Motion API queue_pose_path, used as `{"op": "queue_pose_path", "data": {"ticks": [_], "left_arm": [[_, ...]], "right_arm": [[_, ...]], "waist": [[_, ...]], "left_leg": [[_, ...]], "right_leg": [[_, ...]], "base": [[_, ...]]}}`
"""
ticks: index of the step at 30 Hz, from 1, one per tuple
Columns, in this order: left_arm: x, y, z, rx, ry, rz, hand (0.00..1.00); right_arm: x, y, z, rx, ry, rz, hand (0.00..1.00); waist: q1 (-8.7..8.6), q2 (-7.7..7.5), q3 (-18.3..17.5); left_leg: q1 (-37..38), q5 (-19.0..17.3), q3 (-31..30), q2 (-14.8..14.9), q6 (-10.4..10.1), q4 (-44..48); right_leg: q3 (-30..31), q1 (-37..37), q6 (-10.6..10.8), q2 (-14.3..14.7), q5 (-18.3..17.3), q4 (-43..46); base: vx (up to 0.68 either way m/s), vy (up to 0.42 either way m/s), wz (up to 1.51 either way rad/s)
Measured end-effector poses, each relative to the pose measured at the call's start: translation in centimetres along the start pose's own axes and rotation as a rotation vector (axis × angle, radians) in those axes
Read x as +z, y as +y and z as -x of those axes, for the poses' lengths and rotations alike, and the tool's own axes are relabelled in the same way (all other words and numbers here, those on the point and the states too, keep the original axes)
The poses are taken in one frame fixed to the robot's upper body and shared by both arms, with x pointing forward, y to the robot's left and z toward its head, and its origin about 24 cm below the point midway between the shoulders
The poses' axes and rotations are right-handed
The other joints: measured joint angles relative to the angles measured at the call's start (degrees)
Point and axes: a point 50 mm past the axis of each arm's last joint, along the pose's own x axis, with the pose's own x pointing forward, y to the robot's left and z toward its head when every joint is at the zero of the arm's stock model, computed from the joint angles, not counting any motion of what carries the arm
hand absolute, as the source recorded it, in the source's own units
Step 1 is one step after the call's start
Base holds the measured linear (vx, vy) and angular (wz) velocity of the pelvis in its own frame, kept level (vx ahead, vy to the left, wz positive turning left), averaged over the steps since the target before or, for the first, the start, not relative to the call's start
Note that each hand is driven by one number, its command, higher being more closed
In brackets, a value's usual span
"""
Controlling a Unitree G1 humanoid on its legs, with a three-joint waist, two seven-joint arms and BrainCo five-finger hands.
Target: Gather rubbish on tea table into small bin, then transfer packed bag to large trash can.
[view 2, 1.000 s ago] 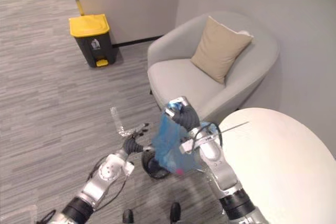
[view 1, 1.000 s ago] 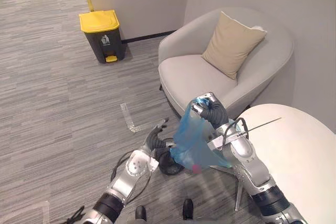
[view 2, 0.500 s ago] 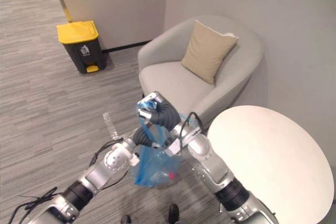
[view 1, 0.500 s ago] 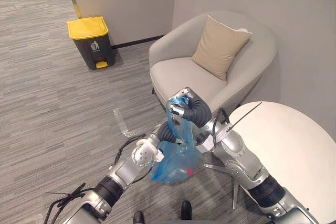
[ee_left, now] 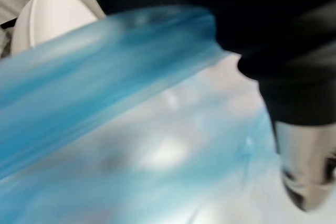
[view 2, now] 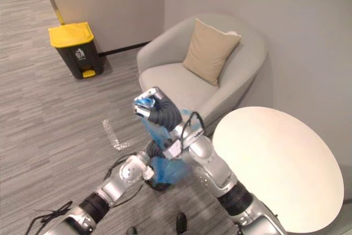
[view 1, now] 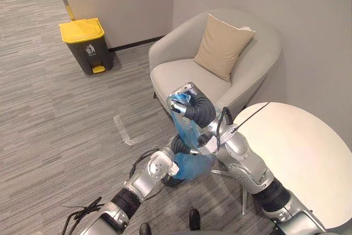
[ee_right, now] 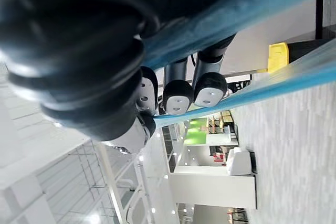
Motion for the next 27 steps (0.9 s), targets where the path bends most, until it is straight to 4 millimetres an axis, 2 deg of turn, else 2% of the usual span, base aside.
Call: {"op": "queue_pose_path", "data": {"ticks": [8,16,17,22,27], "left_arm": [[-1.2,-1.0,0.4,-0.018,0.06,0.035,1.0],[-1.5,-0.9,0.3,0.003,0.096,0.109,1.0],[-1.6,-1.0,0.3,0.007,0.104,0.123,1.0],[-0.6,-0.4,0.3,0.044,0.073,0.174,1.0],[-0.2,1.2,1.6,0.158,0.031,0.275,1.0]], "right_arm": [[0.0,0.3,-0.3,-0.006,-0.017,-0.02,1.0],[-0.6,0.6,-0.4,-0.019,-0.013,-0.049,1.0],[-0.8,0.6,-0.4,-0.02,-0.009,-0.054,0.0],[-1.8,1.0,0.5,-0.034,0.025,-0.027,0.0],[-4.1,0.2,3.3,-0.097,0.165,0.075,0.0]], "waist": [[-0.36,0.07,-0.1],[-0.72,0.18,-0.4],[-0.74,0.16,-0.5],[-0.59,-0.14,-0.9],[-0.46,-0.16,-1.0]], "left_leg": [[0.0,0.0,-0.3,0.0,0.0,0.0],[0.0,0.0,-0.4,0.0,0.0,0.0],[0.0,0.0,-0.4,0.0,0.0,0.0],[0.0,0.0,-0.6,0.1,0.0,0.0],[0.0,0.0,-1.3,0.2,0.0,0.0]], "right_leg": [[0.0,0.1,0.1,0.0,0.1,0.0],[0.0,0.1,0.1,-0.1,0.1,0.0],[0.0,0.1,0.1,-0.1,0.1,0.0],[-0.1,0.1,0.1,-0.3,0.1,0.0],[-0.6,0.4,0.2,-0.4,0.1,0.0]], "base": [[0.0,0.0,0.0],[0.0,0.0,0.0],[0.0,0.0,0.0],[0.0,0.0,0.0],[0.0,-0.003,0.05]]}}
